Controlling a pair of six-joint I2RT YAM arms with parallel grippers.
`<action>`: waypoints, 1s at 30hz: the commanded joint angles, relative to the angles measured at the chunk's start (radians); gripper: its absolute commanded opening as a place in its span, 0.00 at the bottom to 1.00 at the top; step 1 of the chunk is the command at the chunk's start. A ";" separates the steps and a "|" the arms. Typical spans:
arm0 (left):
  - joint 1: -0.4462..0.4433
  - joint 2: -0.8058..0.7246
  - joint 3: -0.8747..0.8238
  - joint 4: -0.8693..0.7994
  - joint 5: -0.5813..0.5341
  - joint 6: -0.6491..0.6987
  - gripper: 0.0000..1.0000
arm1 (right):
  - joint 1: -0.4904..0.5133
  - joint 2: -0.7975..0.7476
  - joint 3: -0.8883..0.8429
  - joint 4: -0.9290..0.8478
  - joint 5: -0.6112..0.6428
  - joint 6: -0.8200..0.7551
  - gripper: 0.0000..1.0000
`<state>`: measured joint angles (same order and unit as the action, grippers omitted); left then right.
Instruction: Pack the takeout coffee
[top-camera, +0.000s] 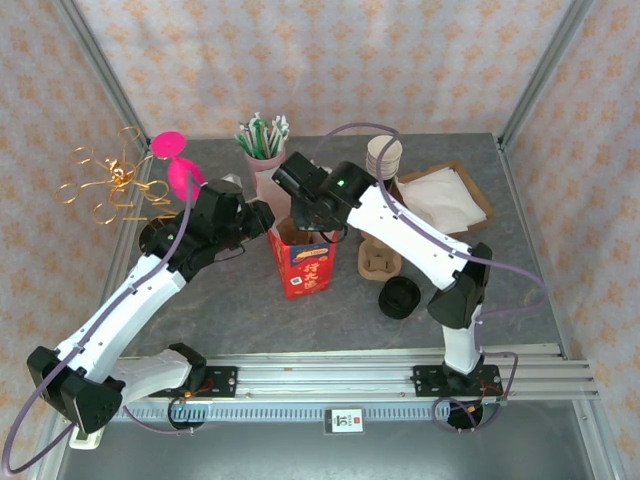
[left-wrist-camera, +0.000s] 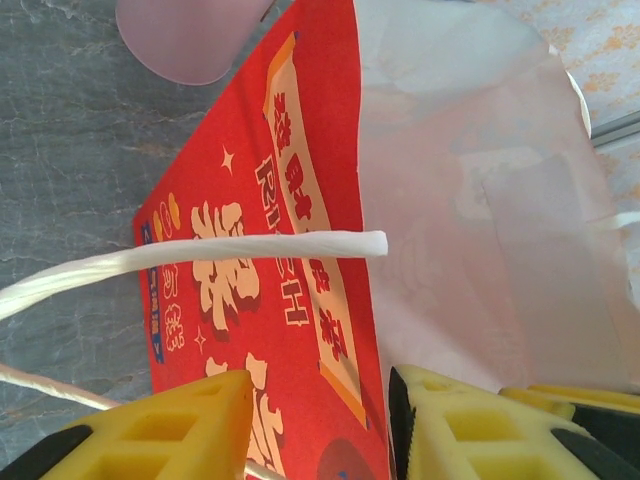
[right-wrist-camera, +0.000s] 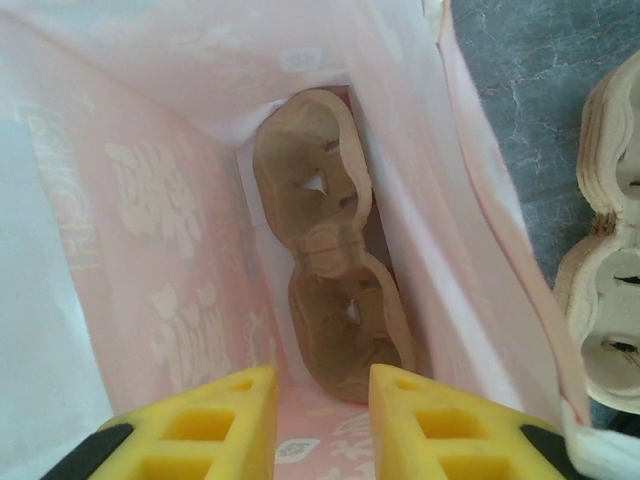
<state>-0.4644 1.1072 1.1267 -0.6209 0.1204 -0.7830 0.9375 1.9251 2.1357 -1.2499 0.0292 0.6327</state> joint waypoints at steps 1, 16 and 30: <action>0.007 0.000 0.018 -0.009 0.018 0.031 0.42 | 0.011 0.044 0.059 -0.029 0.055 -0.006 0.29; 0.007 0.026 0.008 0.064 0.051 0.014 0.11 | 0.029 0.199 0.216 -0.052 0.115 0.017 0.31; 0.011 0.016 0.005 0.054 0.028 0.010 0.00 | 0.001 0.214 0.121 -0.029 0.076 -0.065 0.29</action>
<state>-0.4618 1.1343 1.1305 -0.5762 0.1753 -0.7773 0.9451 2.1254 2.2696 -1.2640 0.0864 0.5999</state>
